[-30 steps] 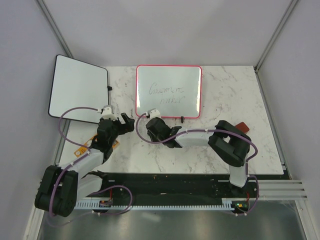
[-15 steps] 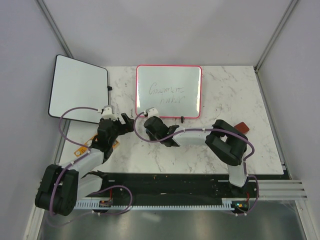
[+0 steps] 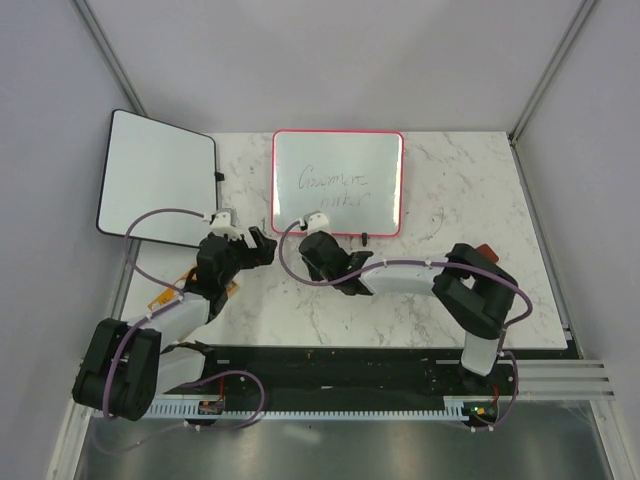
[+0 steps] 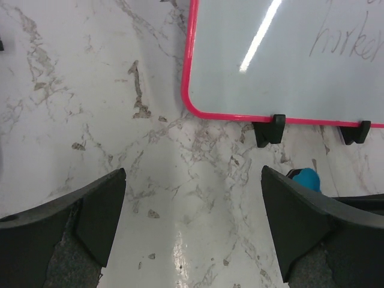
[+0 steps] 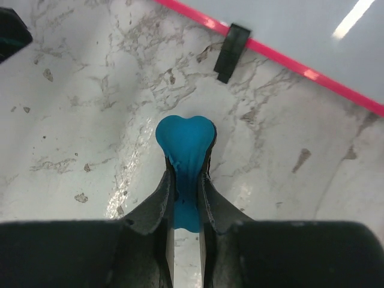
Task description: Erase the whiteboard
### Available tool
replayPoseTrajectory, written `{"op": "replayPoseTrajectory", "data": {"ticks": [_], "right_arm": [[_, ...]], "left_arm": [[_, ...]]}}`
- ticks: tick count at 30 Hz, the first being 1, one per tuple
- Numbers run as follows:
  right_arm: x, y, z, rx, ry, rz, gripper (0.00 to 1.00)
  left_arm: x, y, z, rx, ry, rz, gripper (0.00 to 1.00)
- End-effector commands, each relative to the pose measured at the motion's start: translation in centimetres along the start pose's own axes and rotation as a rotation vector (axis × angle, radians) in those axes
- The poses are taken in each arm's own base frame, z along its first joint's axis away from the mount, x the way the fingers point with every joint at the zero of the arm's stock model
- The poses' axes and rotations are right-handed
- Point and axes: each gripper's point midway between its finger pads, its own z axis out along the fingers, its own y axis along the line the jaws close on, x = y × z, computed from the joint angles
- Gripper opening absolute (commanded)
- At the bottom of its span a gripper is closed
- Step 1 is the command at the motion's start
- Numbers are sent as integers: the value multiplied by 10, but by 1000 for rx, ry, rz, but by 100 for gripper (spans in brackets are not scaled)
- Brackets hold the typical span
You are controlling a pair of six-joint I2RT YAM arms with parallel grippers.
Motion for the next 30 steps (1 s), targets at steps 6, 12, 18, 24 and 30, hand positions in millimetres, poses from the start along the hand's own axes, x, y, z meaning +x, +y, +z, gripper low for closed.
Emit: {"op": "replayPoseTrajectory", "data": {"ticks": [6,12,18,24,30], "right_arm": [[-114,-70,-77,66,-330,108,0],[-145,-114,-89,97,-390,156,0],[-169,-133,-82,101,-431,162,0],[-184,-139,-63,37,-447,175,0],[-193,-151,-47,54,-451,157,0]], "left_arm": [[-95,-44,33,154,-254,29,100],[-151,-58,83,112,-261,-159,98],[-196,-80,112,174,-296,-76,100],[-206,-87,153,318,-299,6,100],[-208,-57,168,520,-310,-112,97]]}}
